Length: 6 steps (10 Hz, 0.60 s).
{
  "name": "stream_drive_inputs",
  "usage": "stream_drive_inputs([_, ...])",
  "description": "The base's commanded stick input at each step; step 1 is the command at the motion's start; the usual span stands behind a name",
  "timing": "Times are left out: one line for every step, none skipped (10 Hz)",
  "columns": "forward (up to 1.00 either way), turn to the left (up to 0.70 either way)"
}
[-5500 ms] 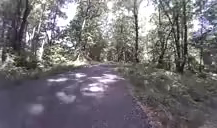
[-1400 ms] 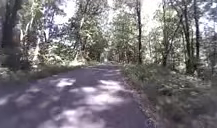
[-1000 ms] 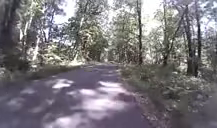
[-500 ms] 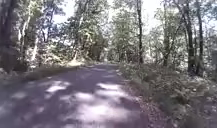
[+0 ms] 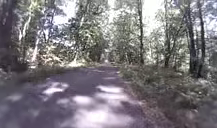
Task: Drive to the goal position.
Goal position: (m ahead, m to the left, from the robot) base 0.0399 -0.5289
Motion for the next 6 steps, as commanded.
stream_drive_inputs([0.45, 0.00])
stream_drive_inputs([0.45, 0.00])
stream_drive_inputs([0.45, 0.00])
stream_drive_inputs([0.45, 0.00])
stream_drive_inputs([0.45, 0.00])
stream_drive_inputs([0.45, 0.00])
